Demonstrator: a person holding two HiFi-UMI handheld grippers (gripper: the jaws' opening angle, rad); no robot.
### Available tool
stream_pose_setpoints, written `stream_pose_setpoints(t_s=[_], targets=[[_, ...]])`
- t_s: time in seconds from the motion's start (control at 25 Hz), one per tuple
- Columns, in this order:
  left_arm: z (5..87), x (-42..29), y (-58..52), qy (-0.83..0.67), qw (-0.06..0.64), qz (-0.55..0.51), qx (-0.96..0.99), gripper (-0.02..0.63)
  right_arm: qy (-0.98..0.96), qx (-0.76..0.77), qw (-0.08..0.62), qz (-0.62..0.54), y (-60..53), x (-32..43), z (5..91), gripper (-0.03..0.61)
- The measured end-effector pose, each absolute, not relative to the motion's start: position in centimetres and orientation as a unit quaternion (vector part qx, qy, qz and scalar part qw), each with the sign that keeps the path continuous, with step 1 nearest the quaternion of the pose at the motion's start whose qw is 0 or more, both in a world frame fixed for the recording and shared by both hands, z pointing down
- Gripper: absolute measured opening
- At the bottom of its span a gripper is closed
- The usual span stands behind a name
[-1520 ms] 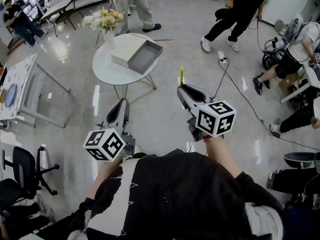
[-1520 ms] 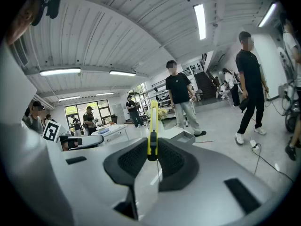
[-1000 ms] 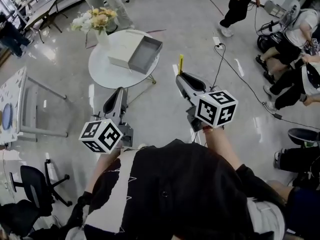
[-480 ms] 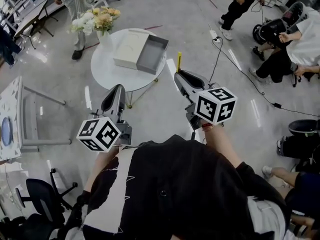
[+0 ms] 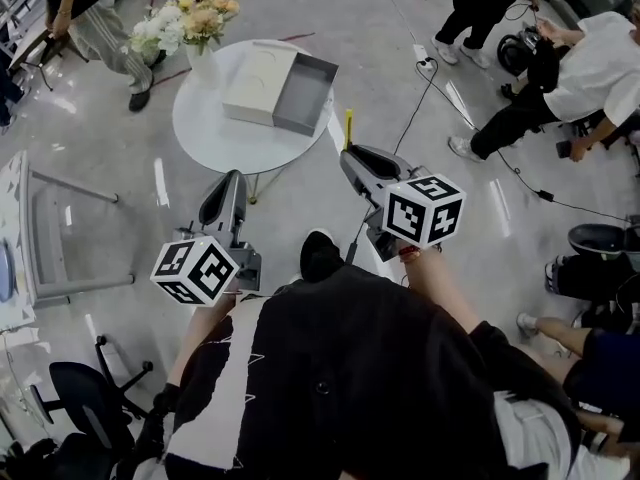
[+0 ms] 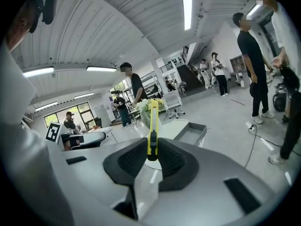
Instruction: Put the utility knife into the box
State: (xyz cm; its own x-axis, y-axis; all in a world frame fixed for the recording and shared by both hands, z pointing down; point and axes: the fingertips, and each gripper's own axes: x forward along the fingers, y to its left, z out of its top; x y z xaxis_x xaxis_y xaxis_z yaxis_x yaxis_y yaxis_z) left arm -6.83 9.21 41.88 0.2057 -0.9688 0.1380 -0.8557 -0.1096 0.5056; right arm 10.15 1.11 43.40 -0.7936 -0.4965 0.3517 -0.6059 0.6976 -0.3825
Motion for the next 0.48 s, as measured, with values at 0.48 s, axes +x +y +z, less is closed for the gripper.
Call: stream_pose_setpoints(t_s=[0.48], targets=[[42.6, -10.7, 5.8, -0.644, 0.25, -0.119, 0.713, 0.012, -0.921, 0.272, 0.136, 0.244, -3.7, 6.2, 44.3, 0.071]])
